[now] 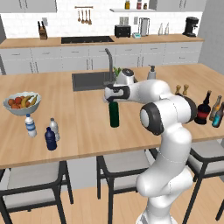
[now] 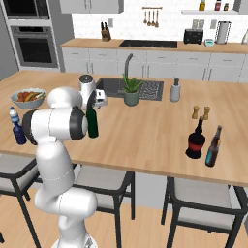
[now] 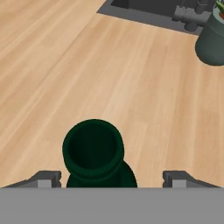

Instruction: Move the plastic bottles in the middle to the plastics group, and the glass bottles in the middle to the glass group.

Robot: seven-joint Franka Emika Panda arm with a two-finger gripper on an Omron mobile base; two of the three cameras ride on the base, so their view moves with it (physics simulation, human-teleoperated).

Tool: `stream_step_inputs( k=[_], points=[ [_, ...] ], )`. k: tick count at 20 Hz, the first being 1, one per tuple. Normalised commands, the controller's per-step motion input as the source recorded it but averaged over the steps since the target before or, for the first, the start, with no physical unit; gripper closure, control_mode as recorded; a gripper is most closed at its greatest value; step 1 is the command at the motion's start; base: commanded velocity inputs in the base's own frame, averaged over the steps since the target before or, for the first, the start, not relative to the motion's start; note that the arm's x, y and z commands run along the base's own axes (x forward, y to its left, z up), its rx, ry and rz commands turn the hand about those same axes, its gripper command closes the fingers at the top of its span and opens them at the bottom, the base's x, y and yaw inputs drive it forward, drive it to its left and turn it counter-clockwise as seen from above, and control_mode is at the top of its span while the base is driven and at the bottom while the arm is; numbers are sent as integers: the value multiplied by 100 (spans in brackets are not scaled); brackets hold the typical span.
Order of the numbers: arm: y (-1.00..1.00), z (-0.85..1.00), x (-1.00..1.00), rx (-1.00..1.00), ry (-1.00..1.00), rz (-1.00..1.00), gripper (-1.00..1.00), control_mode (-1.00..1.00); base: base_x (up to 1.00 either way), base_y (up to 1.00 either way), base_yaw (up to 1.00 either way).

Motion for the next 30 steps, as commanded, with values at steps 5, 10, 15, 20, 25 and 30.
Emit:
stream_step_inputs(
  k=[5,10,15,20,25,30],
  points=[
    [0,0,0,0,0,0,100,-100,0,0,0],
    [0,0,0,0,0,0,100,-100,0,0,0],
    [0,0,-6,0,0,0,100,-100,0,0,0],
    [0,29,-82,0,-3,-8,100,-100,0,0,0],
    [-3,45,-97,0,-3,-17,100,-100,0,0,0],
    [-30,10,-97,0,-13,-25,100,-100,0,0,0]
  ],
)
